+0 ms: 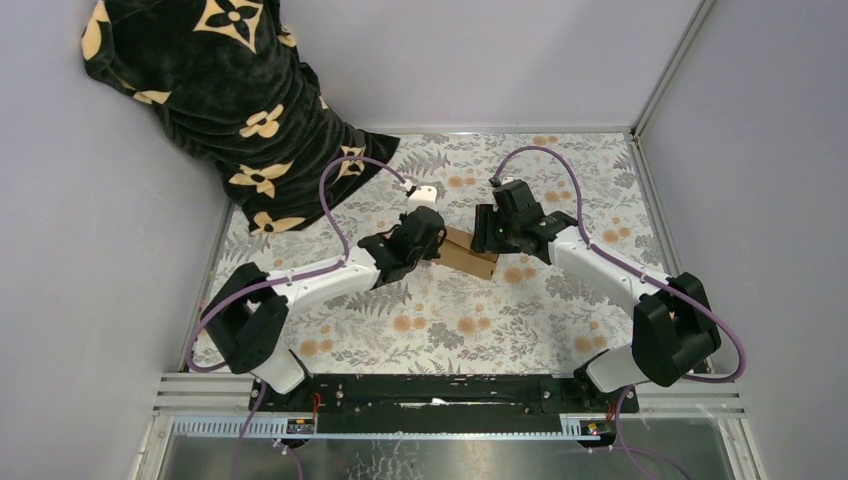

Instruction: Fold the paper box

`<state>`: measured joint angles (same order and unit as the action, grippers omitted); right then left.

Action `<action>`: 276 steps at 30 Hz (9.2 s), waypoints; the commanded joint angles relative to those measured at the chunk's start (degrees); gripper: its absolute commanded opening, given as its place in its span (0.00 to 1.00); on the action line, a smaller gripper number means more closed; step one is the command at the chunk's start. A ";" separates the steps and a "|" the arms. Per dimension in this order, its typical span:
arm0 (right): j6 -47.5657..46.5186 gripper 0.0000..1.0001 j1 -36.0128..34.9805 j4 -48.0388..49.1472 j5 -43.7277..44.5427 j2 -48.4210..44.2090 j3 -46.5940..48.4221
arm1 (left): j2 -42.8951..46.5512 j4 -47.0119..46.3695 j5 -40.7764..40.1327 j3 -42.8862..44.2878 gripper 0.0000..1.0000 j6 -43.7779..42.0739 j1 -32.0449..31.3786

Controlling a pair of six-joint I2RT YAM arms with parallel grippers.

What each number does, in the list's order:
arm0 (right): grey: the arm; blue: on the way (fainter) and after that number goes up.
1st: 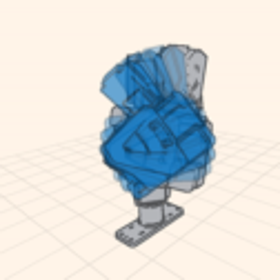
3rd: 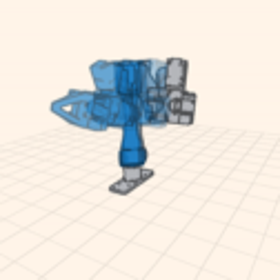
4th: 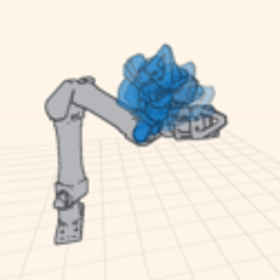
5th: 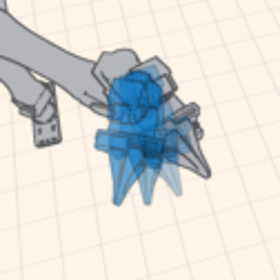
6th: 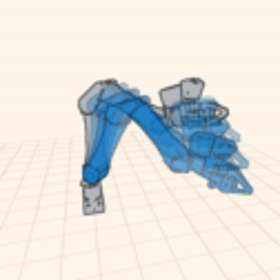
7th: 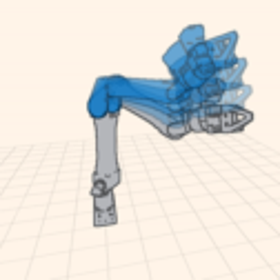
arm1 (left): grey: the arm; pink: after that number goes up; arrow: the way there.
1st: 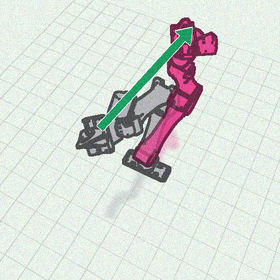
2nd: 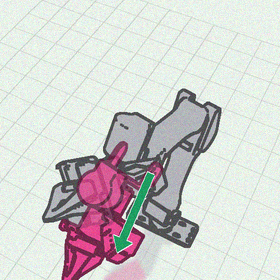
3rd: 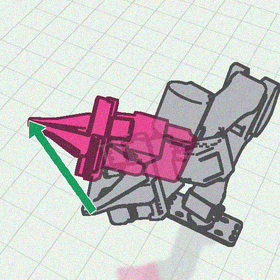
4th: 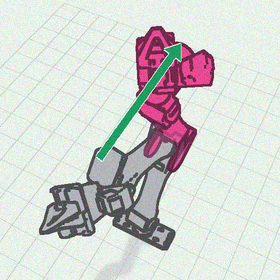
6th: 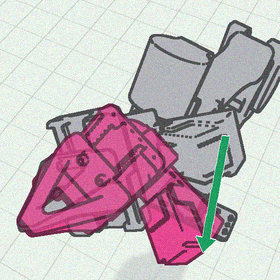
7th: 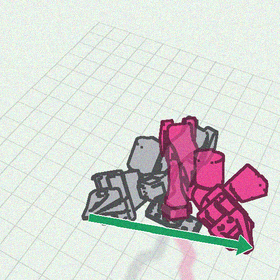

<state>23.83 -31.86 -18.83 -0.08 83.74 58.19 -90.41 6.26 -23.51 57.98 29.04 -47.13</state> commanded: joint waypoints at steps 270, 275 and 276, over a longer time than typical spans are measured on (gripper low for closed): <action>4.00 0.68 -1.41 0.46 8.37 -11.22 -12.99 | 6.83 7.40 0.70 -12.67 0.65 19.08 -2.36; 3.49 0.67 -1.39 -0.60 6.00 -8.88 -10.85 | 6.11 7.22 4.85 -11.95 0.64 20.04 -2.30; 3.43 0.67 -1.39 -0.05 5.24 -9.08 -11.09 | 6.10 7.06 4.97 -12.18 0.63 20.23 -2.34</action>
<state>28.34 -32.91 -18.96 7.79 74.59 45.12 -83.88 12.91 -21.71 44.47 47.70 -49.50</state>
